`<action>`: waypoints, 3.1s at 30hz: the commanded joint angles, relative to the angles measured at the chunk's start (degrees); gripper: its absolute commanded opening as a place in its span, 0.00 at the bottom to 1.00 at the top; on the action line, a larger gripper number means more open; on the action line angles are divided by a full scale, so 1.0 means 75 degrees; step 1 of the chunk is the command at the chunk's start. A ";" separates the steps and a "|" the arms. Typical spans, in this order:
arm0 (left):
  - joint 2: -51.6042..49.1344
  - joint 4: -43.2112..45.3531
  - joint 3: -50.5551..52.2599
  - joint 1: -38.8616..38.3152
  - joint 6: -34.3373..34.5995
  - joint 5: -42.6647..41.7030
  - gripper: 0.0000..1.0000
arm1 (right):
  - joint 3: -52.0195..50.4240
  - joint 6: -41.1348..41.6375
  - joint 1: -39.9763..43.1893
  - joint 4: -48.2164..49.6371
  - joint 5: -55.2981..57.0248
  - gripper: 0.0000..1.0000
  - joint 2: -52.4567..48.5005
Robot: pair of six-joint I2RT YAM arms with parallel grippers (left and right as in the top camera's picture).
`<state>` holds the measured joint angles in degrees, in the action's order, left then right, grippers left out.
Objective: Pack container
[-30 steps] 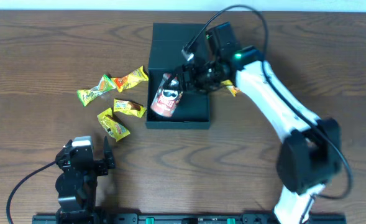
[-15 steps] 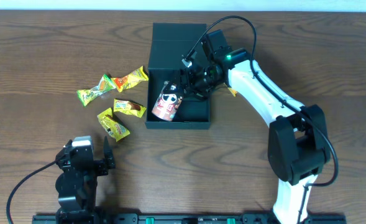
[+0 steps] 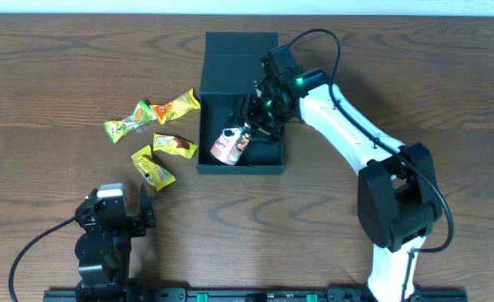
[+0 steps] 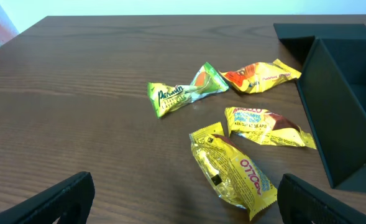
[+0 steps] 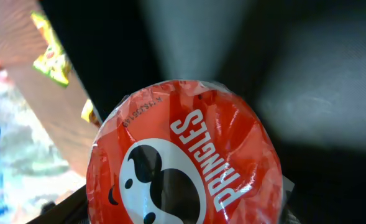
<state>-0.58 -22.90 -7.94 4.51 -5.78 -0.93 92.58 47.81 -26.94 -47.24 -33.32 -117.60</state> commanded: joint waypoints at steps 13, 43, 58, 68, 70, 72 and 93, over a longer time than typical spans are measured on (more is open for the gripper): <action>0.0044 -0.0032 0.0152 0.0050 0.0114 0.0000 0.95 | 0.0041 0.4191 -0.0507 0.0743 0.0154 0.62 0.0087; 0.0044 -0.0032 0.0152 0.0050 0.0114 0.0000 0.95 | 0.0041 0.1886 -0.0414 -0.0799 0.0880 0.54 0.0087; 0.0044 -0.0032 0.0152 0.0050 0.0114 0.0000 0.95 | 0.0041 0.0883 -0.0373 -0.2020 0.1888 0.52 0.0090; 0.0044 -0.0032 0.0152 0.0050 0.0111 0.0000 0.95 | 0.0044 0.0128 -0.0224 -0.2075 0.2684 0.54 0.0090; 0.0044 -0.0032 0.0152 0.0050 0.0111 0.0000 0.95 | 0.0047 -0.0087 -0.0184 -0.1982 0.2734 0.54 0.0090; 0.0044 -0.0032 0.0152 0.0050 0.0114 0.0000 0.95 | 0.0050 -0.0198 -0.0160 -0.1920 0.2722 0.53 0.0090; 0.0044 -0.0032 0.0152 0.0050 0.0114 0.0000 0.95 | 0.1443 -0.2177 -0.1096 -0.2110 0.4674 0.52 0.0093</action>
<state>-0.58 -22.87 -7.94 4.51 -5.78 -0.93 100.51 35.77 -32.77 -61.98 -6.22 -117.36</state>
